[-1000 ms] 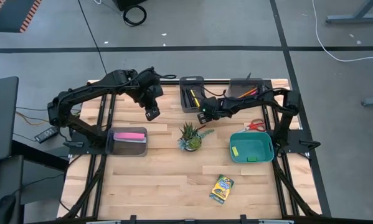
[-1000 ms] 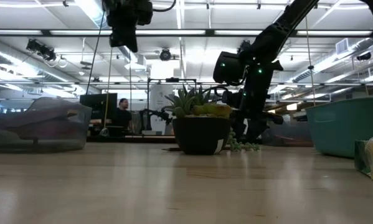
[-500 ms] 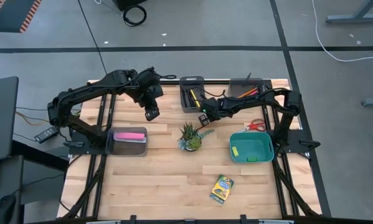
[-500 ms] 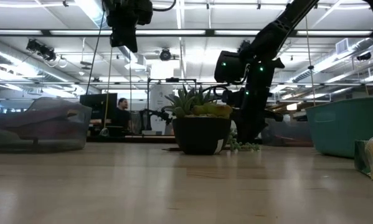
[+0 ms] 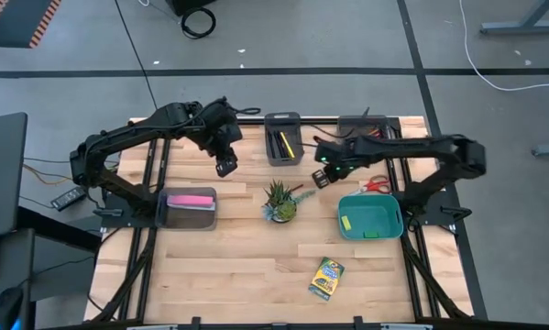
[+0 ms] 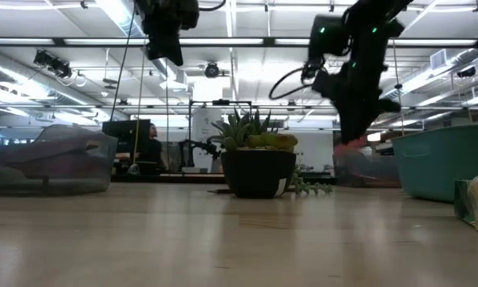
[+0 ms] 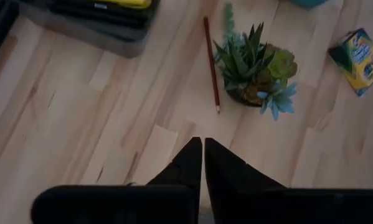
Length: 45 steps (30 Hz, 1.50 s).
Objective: Sort crayons/erasers/pens/pencils in bins
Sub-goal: Put the pink eraser into the green blue bin, then put the brown pencil into the right black bin
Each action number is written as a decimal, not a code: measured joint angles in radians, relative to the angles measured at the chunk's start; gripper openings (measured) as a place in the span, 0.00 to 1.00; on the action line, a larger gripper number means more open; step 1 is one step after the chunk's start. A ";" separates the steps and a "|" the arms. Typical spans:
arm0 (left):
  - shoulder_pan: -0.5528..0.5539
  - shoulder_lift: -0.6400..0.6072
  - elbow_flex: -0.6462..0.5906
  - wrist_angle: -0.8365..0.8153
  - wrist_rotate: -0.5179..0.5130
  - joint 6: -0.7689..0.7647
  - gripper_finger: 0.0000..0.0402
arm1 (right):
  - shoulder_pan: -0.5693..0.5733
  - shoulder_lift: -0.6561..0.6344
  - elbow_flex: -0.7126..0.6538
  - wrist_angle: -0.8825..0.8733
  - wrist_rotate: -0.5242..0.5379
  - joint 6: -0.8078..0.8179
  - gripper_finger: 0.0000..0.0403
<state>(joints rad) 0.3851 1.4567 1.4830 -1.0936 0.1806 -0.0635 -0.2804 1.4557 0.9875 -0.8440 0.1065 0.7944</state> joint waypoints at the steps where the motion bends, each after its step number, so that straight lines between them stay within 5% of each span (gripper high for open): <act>1: 0.000 0.000 0.000 0.007 0.000 0.000 0.07 | 0.004 -0.036 0.000 -0.018 -0.015 0.017 0.16; 11: 0.000 0.000 0.000 0.085 0.000 -0.003 0.02 | 0.120 -0.308 0.001 -0.298 -0.201 0.245 0.16; 21: 0.000 0.000 0.000 0.207 0.000 -0.054 0.07 | 0.370 -0.329 0.002 -0.433 -0.238 0.403 0.17; 27: 0.000 0.000 0.000 0.213 0.000 -0.056 0.03 | 0.436 -0.332 0.003 -0.447 -0.234 0.489 0.29; 38: 0.000 0.000 0.000 0.234 0.000 -0.089 0.06 | 0.453 -0.332 0.003 -0.437 -0.215 0.473 0.47; 45: 0.000 0.000 0.000 0.234 0.000 -0.149 0.03 | 0.405 -0.332 0.003 -0.206 -0.018 0.220 0.47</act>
<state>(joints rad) 0.3849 1.4567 1.4830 -0.8598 0.1808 -0.2126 0.1248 1.1233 0.9909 -1.0497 0.0889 1.0140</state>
